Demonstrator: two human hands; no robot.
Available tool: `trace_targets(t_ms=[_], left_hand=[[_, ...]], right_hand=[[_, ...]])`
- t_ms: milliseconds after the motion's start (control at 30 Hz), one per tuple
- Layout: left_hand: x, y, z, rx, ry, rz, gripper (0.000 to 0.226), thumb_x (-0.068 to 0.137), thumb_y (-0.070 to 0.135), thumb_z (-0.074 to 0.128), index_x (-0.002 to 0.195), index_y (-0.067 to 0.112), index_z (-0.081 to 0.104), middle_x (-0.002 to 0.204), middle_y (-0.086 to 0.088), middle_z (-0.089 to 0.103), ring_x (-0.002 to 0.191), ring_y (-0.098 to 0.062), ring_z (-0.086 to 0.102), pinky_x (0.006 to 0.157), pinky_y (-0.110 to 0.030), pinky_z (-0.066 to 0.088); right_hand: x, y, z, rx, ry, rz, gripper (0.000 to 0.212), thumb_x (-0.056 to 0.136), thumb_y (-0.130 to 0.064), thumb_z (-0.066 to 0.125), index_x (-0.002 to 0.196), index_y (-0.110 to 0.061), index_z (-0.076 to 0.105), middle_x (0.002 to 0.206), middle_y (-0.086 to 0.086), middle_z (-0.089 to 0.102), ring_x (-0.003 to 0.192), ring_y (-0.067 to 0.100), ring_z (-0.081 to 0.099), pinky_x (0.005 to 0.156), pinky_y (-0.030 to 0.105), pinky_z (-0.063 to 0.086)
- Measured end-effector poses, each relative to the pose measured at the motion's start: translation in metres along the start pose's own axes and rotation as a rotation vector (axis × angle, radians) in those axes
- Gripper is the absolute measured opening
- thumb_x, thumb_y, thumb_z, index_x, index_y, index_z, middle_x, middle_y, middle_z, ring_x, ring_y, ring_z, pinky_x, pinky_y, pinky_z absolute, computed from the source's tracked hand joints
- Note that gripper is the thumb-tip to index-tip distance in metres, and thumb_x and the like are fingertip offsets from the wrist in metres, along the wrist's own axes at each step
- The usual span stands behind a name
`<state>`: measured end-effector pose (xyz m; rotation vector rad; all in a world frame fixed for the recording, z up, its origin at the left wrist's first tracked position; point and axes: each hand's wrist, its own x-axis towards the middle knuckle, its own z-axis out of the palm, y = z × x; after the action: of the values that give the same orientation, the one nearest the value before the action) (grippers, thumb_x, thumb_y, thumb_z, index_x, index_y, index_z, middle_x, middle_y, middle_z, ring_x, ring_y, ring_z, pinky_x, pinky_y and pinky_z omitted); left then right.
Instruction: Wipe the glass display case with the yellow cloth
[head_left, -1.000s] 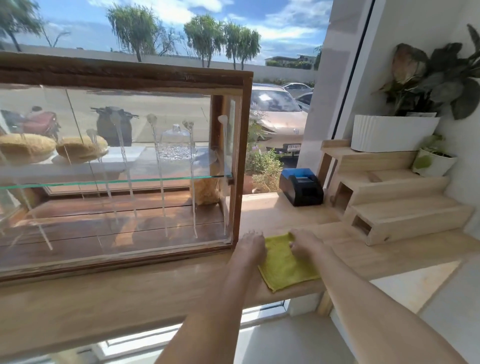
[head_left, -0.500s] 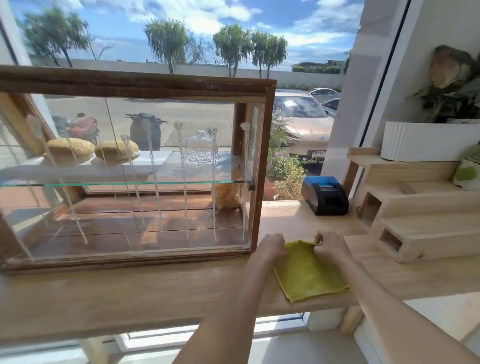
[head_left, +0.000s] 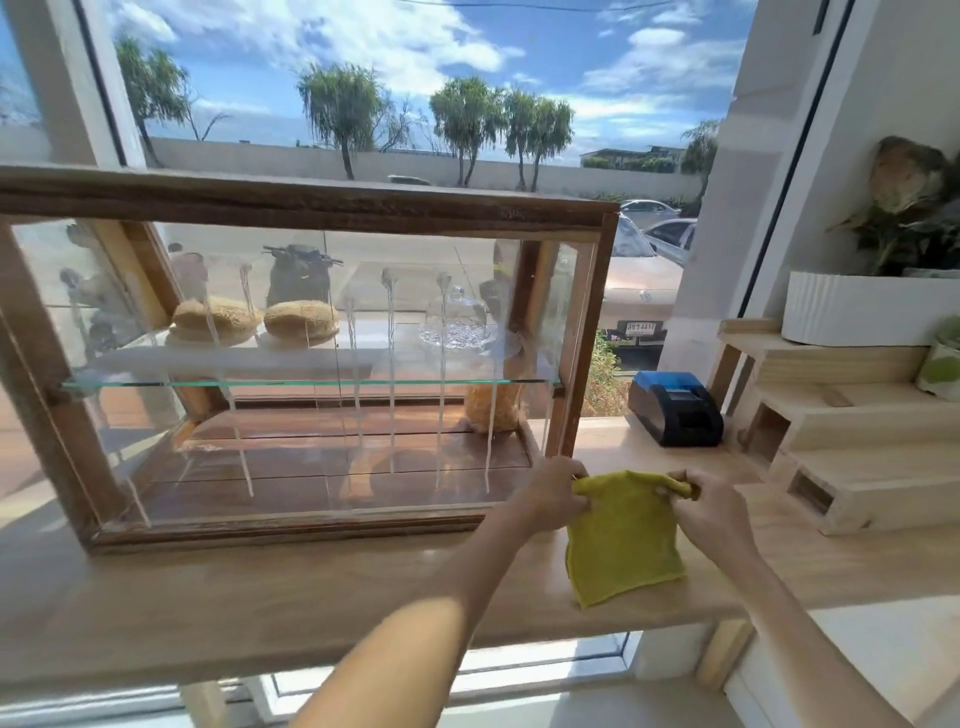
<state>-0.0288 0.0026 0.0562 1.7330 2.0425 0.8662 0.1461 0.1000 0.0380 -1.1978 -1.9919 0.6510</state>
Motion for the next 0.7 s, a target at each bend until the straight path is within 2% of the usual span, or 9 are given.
trace_targets(t_ms=[100, 200, 267, 367, 433, 500, 567, 633, 700], left_hand=[[-0.020, -0.014, -0.021, -0.012, 0.047, 0.042, 0.012, 0.080, 0.012, 0.065, 0.087, 0.003, 0.066, 0.081, -0.008, 0.061, 0.075, -0.015, 0.051, 0.060, -0.019, 0.036], [-0.042, -0.023, -0.044, -0.007, 0.056, 0.093, 0.005, 0.081, 0.009, 0.064, 0.079, 0.005, 0.063, 0.073, -0.001, 0.054, 0.068, -0.013, 0.048, 0.049, -0.009, 0.031], [-0.053, -0.025, -0.057, -0.006, 0.061, 0.101, 0.013, 0.082, 0.010, 0.063, 0.070, 0.011, 0.057, 0.068, 0.002, 0.052, 0.063, -0.012, 0.048, 0.048, -0.010, 0.031], [-0.073, -0.031, -0.077, -0.023, 0.119, 0.097, 0.032, 0.083, 0.007, 0.062, 0.060, 0.024, 0.046, 0.061, 0.012, 0.046, 0.056, 0.000, 0.043, 0.049, -0.007, 0.034], [-0.085, -0.036, -0.088, -0.026, 0.171, 0.113, 0.038, 0.081, 0.008, 0.063, 0.057, 0.031, 0.045, 0.059, 0.016, 0.046, 0.055, 0.003, 0.045, 0.051, -0.005, 0.034], [-0.092, -0.042, -0.096, -0.023, 0.229, 0.131, 0.026, 0.080, 0.012, 0.066, 0.061, 0.026, 0.055, 0.061, 0.009, 0.054, 0.060, -0.003, 0.051, 0.053, -0.009, 0.036], [-0.095, -0.048, -0.102, -0.057, 0.271, 0.126, 0.006, 0.078, 0.018, 0.068, 0.073, 0.018, 0.066, 0.071, 0.000, 0.065, 0.070, -0.015, 0.059, 0.065, -0.022, 0.046], [-0.097, -0.051, -0.111, -0.102, 0.312, 0.113, 0.006, 0.076, 0.021, 0.070, 0.074, 0.016, 0.068, 0.074, -0.003, 0.068, 0.073, -0.019, 0.062, 0.069, -0.035, 0.051], [-0.098, -0.050, -0.123, -0.145, 0.343, 0.118, 0.007, 0.075, 0.021, 0.072, 0.074, 0.015, 0.069, 0.073, -0.003, 0.070, 0.072, -0.018, 0.064, 0.071, -0.038, 0.053]], right_hand=[[-0.016, -0.027, 0.005, 0.005, 0.037, -0.036, 0.012, 0.084, -0.008, 0.068, 0.082, -0.020, 0.067, 0.071, -0.001, 0.064, 0.066, 0.005, 0.053, 0.052, 0.014, 0.038], [-0.031, -0.050, 0.013, 0.004, 0.082, -0.085, 0.007, 0.083, -0.008, 0.070, 0.088, -0.010, 0.073, 0.072, -0.001, 0.064, 0.066, 0.006, 0.054, 0.057, 0.003, 0.040], [-0.037, -0.061, 0.016, -0.015, 0.112, -0.124, 0.010, 0.081, -0.008, 0.072, 0.090, -0.007, 0.074, 0.076, 0.000, 0.064, 0.069, 0.011, 0.055, 0.057, 0.005, 0.039], [-0.048, -0.077, 0.023, -0.068, 0.145, -0.152, 0.015, 0.078, -0.012, 0.076, 0.092, -0.007, 0.075, 0.086, 0.003, 0.065, 0.079, 0.017, 0.055, 0.062, 0.014, 0.035], [-0.057, -0.088, 0.027, -0.111, 0.172, -0.182, 0.016, 0.078, -0.013, 0.077, 0.092, -0.007, 0.076, 0.074, -0.002, 0.058, 0.070, 0.015, 0.053, 0.057, 0.012, 0.031], [-0.065, -0.099, 0.028, -0.131, 0.179, -0.234, 0.013, 0.078, -0.013, 0.077, 0.089, -0.007, 0.077, 0.057, -0.015, 0.048, 0.056, 0.009, 0.051, 0.050, 0.008, 0.030], [-0.069, -0.109, 0.028, -0.098, 0.175, -0.264, 0.010, 0.078, -0.014, 0.076, 0.088, -0.010, 0.077, 0.051, -0.022, 0.046, 0.051, 0.004, 0.053, 0.051, 0.005, 0.037], [-0.068, -0.117, 0.028, -0.055, 0.179, -0.254, 0.013, 0.078, -0.019, 0.077, 0.089, -0.014, 0.076, 0.050, -0.020, 0.051, 0.047, 0.005, 0.050, 0.053, 0.004, 0.039], [-0.063, -0.124, 0.029, 0.050, 0.168, -0.200, 0.013, 0.078, -0.022, 0.076, 0.088, -0.016, 0.075, 0.050, -0.010, 0.059, 0.047, 0.015, 0.055, 0.048, 0.011, 0.043]])
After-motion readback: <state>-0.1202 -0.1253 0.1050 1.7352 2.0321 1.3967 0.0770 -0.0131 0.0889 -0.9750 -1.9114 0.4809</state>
